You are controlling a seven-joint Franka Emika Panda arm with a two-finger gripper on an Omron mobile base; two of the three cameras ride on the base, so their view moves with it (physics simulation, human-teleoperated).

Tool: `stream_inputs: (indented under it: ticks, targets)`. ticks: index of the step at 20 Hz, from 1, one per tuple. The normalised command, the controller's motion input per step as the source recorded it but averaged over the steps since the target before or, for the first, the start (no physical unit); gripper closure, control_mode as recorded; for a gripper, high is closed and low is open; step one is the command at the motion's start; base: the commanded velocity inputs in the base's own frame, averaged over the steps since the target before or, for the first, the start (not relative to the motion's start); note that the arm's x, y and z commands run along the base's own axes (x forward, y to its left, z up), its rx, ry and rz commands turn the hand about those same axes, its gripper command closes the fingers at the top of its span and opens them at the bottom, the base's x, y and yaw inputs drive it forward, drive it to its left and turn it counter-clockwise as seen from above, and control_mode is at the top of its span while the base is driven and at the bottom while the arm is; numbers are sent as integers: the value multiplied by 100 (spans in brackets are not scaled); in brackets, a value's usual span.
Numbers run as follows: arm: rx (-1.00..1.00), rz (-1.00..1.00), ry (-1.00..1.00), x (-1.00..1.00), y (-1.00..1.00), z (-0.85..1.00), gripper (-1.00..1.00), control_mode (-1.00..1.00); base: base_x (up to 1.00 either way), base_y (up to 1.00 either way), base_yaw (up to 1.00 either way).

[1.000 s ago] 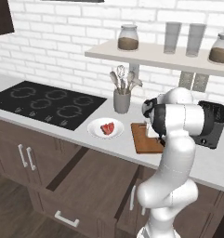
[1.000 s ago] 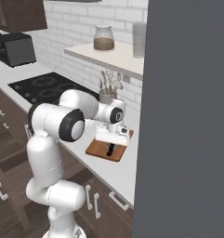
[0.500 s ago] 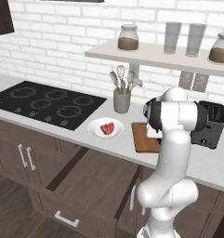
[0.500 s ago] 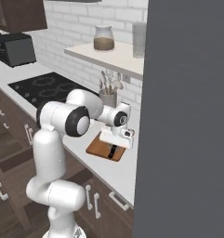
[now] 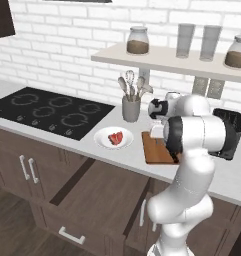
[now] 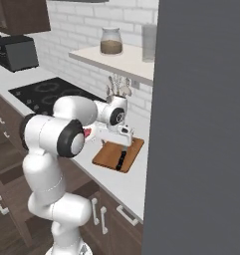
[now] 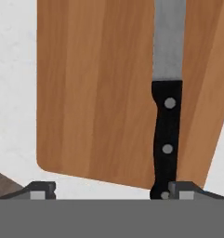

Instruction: Pick up the knife from the drawer and place it on the cutting board. Then place the meat from the plate to the cutting board.

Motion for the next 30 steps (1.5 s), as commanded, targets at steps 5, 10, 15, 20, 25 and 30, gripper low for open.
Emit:
stream_inputs:
  ticks: [5, 10, 15, 20, 25, 30]
  targets:
    - [1, 2, -4, 22, 100, 16, -100, -100, 0, 0, 0]
    - [7, 2, 0, 60, 93, 6, -100, -100, 0, 0, 0]
    - [2, 0, 0, 95, 50, 30, -100, -100, 0, 0, 0]
    - [0, 0, 0, 74, 26, -16, -100, -100, 0, 0, 0]
    - [1, 0, -1, 43, 2, -44, -100, -100, 0, 0, 0]
    - [5, 0, 0, 47, 9, -32, -100, -100, 0, 0, 0]
